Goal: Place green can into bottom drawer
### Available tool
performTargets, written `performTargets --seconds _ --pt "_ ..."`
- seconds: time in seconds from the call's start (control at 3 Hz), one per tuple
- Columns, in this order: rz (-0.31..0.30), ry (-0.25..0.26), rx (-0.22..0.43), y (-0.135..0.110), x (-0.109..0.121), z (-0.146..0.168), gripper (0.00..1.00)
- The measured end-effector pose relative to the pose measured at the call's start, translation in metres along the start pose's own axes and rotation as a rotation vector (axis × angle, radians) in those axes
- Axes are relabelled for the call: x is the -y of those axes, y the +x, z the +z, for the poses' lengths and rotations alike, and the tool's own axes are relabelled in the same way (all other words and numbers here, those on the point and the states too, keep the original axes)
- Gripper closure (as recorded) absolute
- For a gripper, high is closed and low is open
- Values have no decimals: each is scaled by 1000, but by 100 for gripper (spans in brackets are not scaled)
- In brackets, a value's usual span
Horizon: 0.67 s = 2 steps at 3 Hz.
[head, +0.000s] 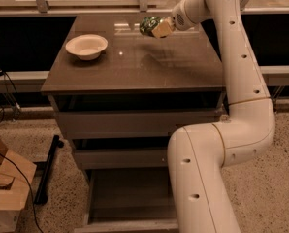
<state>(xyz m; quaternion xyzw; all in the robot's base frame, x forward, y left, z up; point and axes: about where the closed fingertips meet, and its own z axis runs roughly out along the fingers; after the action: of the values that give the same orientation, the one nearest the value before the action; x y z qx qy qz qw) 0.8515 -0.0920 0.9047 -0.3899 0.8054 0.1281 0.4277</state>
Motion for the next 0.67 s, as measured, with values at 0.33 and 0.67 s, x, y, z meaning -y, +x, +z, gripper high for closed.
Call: performTargets --seconds 0.33,0.67 --pt "-8 -10 -33 1 -5 11 100" --pt "-59 -137 -116 1 -44 37 100"
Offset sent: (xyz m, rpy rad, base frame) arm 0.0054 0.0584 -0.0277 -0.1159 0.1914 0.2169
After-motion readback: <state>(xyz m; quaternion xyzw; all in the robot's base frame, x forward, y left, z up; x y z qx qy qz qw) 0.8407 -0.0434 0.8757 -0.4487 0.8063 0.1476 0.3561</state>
